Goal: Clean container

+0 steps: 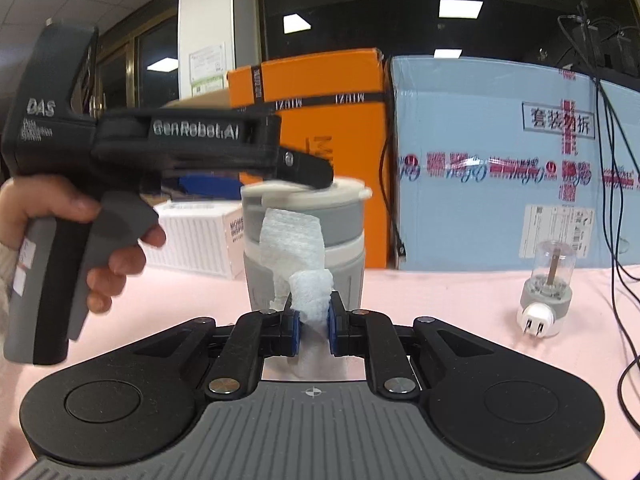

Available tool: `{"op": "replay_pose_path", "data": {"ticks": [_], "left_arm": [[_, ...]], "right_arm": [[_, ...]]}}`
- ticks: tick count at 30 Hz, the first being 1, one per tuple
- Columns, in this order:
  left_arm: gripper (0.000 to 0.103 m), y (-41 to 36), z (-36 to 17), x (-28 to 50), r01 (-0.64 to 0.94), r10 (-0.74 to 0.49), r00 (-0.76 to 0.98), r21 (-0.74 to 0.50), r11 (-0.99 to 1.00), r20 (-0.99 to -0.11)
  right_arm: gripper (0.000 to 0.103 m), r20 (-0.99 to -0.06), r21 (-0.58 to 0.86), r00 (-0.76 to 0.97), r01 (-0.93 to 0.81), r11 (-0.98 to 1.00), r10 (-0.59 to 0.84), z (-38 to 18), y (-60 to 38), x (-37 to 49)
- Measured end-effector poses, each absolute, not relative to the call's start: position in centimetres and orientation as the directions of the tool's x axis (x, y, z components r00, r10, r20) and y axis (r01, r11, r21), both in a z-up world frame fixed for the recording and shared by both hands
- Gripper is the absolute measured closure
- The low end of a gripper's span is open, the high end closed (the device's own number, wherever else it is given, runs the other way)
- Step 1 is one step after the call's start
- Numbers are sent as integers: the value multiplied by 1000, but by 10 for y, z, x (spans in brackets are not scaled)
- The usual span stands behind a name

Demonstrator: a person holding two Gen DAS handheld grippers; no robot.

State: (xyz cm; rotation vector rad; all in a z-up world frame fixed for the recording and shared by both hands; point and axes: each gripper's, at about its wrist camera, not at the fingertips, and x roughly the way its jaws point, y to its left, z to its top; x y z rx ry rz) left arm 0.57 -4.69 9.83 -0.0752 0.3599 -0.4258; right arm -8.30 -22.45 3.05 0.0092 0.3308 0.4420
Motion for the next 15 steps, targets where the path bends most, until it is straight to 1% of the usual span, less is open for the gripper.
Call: {"op": "replay_pose_path", "data": {"ticks": [4,7,10,15], "left_arm": [[0,-47,98,6,390,-417,849,-146,909,-325],[0,-46,98,7,387,-415,850,-150,910,-324],[0,-45,98,7,386,-415,850,-151,910,-323],[0,-45,98,7,387,-417,850,-153,909,-323]], "right_arm": [[91,-359,81,833,-422,903,422,20,-221,-77],[91,-355,84,834,-422,903,423,23,-221,-77],[91,-326,83,847,-418,905,421,31,-223,-79],[91,-247,87,872,-415,905,424,47,-228,-85]]}}
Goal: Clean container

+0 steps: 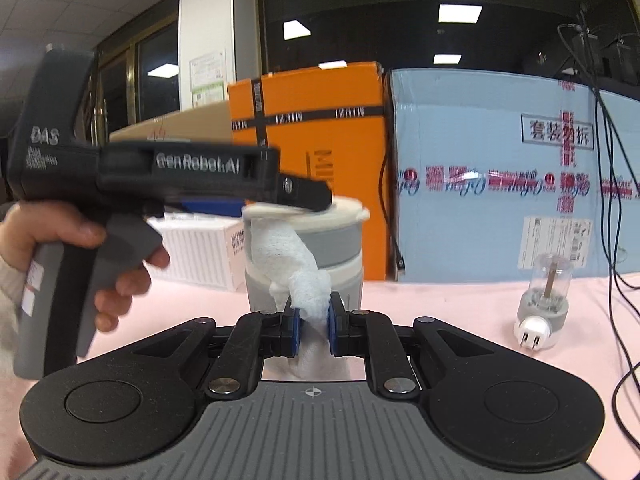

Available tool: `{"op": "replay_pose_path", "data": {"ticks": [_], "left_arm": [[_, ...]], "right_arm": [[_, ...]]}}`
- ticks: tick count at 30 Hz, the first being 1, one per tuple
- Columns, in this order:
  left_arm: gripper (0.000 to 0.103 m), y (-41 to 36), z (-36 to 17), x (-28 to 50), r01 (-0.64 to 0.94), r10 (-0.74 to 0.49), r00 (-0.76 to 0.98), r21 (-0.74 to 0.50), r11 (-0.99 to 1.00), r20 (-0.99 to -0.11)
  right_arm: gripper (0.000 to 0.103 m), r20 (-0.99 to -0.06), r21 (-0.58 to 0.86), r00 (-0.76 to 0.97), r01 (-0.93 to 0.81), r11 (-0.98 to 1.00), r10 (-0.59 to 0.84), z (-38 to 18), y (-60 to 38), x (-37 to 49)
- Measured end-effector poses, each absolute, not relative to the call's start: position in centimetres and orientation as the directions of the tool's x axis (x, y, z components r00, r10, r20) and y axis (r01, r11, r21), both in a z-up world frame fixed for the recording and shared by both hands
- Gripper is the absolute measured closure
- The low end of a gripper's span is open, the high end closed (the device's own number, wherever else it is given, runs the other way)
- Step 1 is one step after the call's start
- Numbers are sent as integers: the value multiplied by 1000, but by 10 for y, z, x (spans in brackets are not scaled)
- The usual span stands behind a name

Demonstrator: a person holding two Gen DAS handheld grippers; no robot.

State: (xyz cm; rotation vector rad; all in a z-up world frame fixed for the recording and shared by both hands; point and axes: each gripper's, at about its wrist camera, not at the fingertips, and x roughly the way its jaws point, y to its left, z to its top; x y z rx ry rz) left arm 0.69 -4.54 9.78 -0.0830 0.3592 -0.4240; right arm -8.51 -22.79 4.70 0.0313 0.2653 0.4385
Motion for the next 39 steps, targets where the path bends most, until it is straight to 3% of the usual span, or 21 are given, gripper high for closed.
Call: {"op": "replay_pose_path", "data": {"ticks": [4,12,39], "left_arm": [[0,-45,98,7,389,-417,849,-153,909,-323],[0,-44,98,8,381,-412,852,-156,911,-322],[0,-44,97,8,385,-415,851,-154,910,-322]], "right_arm": [[89,-182,88,885,-418,904,428,60,-229,-87],[89,-174,59,889,-419,906,423,65,-224,-83],[90,-345,48,839,-432,901,421,26,-213,-79]]}}
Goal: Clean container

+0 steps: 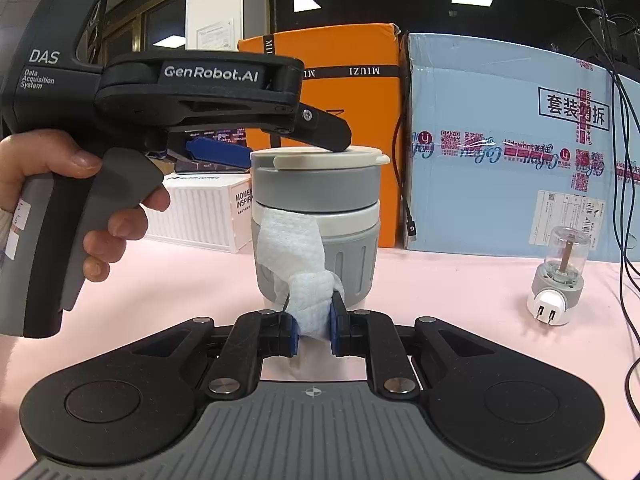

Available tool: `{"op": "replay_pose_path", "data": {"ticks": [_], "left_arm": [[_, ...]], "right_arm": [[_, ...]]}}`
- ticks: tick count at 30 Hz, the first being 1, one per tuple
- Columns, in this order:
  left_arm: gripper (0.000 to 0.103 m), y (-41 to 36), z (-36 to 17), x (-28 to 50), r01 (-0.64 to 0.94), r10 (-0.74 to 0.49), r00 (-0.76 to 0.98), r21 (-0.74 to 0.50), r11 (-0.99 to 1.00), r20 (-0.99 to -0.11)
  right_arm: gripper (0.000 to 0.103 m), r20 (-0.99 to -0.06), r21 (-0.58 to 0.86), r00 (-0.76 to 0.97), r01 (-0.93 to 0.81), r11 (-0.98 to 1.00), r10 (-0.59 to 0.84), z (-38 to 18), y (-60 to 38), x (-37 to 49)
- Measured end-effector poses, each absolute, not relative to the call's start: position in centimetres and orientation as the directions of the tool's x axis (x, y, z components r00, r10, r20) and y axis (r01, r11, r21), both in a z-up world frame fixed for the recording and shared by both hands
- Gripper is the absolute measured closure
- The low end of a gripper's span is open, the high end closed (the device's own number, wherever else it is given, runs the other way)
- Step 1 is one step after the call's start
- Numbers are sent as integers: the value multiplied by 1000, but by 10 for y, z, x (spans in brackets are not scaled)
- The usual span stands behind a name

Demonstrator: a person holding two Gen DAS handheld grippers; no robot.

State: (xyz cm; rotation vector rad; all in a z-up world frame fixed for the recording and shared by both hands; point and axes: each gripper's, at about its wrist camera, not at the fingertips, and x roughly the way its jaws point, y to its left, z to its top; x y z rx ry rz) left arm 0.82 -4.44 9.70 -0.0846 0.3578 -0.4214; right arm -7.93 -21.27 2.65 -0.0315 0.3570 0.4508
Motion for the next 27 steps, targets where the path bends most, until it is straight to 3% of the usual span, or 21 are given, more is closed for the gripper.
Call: {"op": "replay_pose_path", "data": {"ticks": [11,27], "left_arm": [[0,-45,97,8,388,-417,850,-152,909,-321],[0,-45,97,7,384,-412,854,-151,911,-318]], "right_arm": [[90,-212,52,886,-412,910,413,52,-220,-86],[90,-315,50,853,-423,905,416,28,-210,-79]]}}
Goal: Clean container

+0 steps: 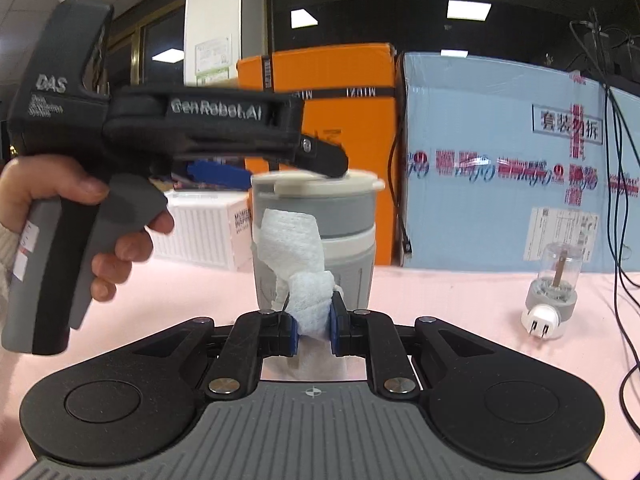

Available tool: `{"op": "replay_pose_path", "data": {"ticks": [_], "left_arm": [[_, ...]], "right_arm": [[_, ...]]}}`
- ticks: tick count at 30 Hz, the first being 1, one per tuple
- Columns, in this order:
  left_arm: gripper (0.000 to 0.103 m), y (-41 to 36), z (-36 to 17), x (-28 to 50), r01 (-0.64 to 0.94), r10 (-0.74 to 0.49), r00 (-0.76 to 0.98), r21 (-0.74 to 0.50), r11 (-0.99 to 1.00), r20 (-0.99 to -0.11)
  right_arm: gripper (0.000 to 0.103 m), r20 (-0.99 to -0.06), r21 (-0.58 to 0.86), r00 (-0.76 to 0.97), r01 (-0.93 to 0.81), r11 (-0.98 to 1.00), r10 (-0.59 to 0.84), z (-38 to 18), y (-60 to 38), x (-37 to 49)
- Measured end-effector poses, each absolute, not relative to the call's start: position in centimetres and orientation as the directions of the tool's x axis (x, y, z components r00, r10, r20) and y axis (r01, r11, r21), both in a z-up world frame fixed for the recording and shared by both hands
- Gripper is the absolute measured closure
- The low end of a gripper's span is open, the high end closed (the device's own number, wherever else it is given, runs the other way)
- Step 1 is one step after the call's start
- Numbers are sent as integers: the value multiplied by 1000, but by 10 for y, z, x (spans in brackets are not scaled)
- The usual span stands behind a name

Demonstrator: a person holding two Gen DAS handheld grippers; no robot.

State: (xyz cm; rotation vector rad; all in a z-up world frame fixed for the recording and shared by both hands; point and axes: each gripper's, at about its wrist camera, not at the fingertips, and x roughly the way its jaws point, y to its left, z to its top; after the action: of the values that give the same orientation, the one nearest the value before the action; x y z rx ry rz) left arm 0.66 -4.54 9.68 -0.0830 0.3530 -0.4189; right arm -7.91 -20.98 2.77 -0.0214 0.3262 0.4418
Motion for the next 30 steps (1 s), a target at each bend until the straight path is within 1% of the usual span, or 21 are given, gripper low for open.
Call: {"op": "replay_pose_path", "data": {"ticks": [11,13,16,21,28,30], "left_arm": [[0,-48,97,6,396,-422,849,-146,907,-318],[0,-47,96,6,394,-422,849,-149,907,-318],[0,-46,96,7,392,-421,850,-153,907,-317],[0,-46,96,7,394,-423,849,-155,906,-316],[0,-46,96,8,383,-411,854,-148,912,-320],[0,-46,95,9,380,-405,856,-142,914,-320]], "right_arm": [[89,-456,97,787,-420,902,416,5,-208,-61],[89,-460,105,786,-414,904,413,6,-210,-61],[89,-436,106,802,-406,908,410,13,-216,-65],[89,-373,69,838,-403,913,398,31,-222,-76],[89,-239,61,890,-385,921,388,59,-235,-88],[89,-225,62,894,-383,922,387,63,-238,-90]]}}
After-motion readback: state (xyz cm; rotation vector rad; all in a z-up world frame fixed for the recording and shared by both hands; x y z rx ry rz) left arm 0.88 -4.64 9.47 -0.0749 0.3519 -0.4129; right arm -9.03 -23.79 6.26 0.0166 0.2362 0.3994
